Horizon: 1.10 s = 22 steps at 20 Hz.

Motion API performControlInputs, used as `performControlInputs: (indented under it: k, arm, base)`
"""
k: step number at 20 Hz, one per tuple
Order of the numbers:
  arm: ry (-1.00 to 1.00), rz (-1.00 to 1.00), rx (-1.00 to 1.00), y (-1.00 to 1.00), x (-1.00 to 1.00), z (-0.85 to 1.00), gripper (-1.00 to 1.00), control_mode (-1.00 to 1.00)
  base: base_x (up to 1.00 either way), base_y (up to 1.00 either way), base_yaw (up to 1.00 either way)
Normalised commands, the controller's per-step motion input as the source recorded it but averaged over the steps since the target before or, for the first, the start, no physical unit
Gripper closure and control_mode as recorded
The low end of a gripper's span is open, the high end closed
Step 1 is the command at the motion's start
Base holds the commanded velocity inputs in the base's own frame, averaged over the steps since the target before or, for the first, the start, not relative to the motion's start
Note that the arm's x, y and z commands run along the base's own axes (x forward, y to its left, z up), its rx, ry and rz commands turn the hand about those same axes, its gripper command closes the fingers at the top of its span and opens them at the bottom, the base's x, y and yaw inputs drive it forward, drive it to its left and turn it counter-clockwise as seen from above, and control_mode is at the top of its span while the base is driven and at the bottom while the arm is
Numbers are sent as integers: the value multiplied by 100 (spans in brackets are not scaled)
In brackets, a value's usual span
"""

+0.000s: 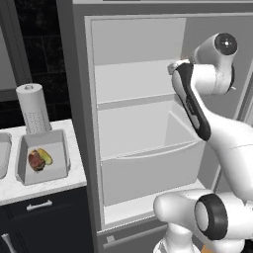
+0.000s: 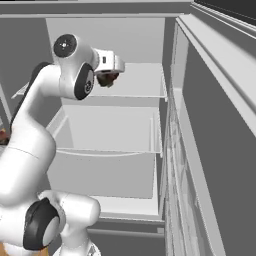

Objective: Place one cucumber and one steak in each tupperware on the nearby counter, to pack two identical lunches.

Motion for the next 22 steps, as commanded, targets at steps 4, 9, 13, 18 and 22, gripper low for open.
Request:
performControlInputs:
  k: [4, 9, 13, 18, 22]
  arm:
    - [0, 6, 0, 0, -100, 0, 100, -100]
    - [2, 0, 0, 0, -100, -1, 100, -100]
    - [15, 0, -1, 0, -100, -21, 100, -100]
    - [33, 0, -17, 17, -68, -86, 100, -100]
    - [34, 5, -16, 16, -40, -84, 100, -100]
  base:
    - [0, 0, 0]
    - [0, 0, 0]
    - [0, 0, 0]
    - [0, 0, 0]
    - [0, 0, 0]
